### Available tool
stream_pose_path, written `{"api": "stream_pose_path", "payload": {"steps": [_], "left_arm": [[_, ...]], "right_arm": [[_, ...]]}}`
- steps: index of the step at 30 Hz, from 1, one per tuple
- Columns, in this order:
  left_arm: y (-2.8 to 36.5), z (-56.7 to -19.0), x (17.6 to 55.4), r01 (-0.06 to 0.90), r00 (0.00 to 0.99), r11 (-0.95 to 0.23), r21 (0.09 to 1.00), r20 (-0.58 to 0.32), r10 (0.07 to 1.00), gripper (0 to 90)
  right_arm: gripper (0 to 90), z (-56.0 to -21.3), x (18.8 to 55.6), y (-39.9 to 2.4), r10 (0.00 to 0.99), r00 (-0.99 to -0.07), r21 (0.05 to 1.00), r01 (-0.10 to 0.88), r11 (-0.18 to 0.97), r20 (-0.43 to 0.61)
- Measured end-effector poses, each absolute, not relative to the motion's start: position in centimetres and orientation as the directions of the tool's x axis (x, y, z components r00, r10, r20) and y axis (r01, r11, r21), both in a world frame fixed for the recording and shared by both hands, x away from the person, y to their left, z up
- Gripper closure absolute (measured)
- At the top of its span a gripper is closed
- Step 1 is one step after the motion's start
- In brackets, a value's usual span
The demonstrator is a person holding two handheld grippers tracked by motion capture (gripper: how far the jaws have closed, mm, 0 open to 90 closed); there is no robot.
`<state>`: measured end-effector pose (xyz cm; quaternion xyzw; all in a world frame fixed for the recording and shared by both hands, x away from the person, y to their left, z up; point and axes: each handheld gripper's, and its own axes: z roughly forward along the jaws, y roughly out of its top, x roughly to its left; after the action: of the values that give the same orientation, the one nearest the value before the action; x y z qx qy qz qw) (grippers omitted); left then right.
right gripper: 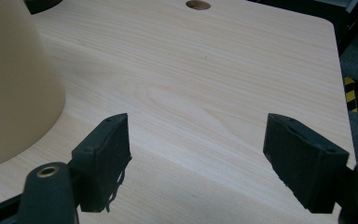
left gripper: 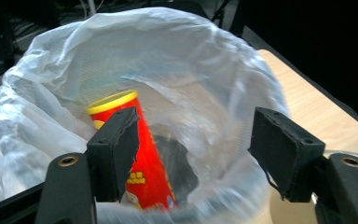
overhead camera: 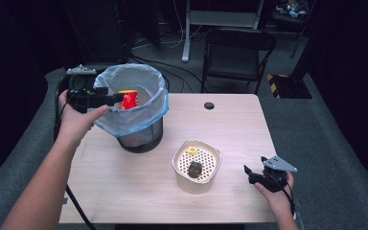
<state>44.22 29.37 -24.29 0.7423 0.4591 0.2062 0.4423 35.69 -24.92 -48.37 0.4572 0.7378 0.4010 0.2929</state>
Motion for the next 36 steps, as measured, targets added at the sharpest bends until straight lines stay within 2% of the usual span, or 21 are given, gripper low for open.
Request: {"api": "stream_pose_path", "payload": {"steps": [4, 9, 14, 18, 20, 31, 36], "left_arm": [[29.5, -24.4, 41.7, 0.468, 0.542, -0.211, 0.858, -0.090, 0.836, 36.1], [29.6, -25.4, 39.5, 0.445, 0.581, -0.237, 0.864, -0.077, 0.810, 36.2], [29.8, -27.8, 37.5, 0.445, 0.599, -0.260, 0.857, -0.068, 0.798, 35.9], [30.2, -30.7, 36.5, 0.451, 0.603, -0.260, 0.854, -0.076, 0.794, 35.9], [30.4, -33.4, 36.1, 0.460, 0.589, -0.245, 0.854, -0.086, 0.804, 35.9], [31.9, -41.0, 35.1, 0.479, 0.538, -0.168, 0.862, -0.136, 0.832, 34.9], [32.2, -44.6, 34.7, 0.496, 0.524, -0.187, 0.848, -0.121, 0.843, 34.8]], "right_arm": [[22.3, -48.3, 35.6, -24.9, 0.911, -0.408, 0.863, 0.435, 0.257, -0.066], [22.3, -48.3, 35.6, -24.9, 0.911, -0.407, 0.862, 0.437, 0.256, -0.064], [22.3, -48.3, 35.6, -24.9, 0.910, -0.410, 0.861, 0.440, 0.257, -0.062], [22.3, -48.4, 35.6, -24.7, 0.908, -0.414, 0.859, 0.438, 0.263, -0.067], [22.3, -48.4, 35.6, -24.7, 0.909, -0.412, 0.859, 0.440, 0.263, -0.067], [22.4, -48.5, 35.6, -24.6, 0.907, -0.415, 0.856, 0.443, 0.267, -0.068], [22.4, -48.6, 35.7, -24.5, 0.901, -0.427, 0.855, 0.437, 0.279, -0.076]]}}
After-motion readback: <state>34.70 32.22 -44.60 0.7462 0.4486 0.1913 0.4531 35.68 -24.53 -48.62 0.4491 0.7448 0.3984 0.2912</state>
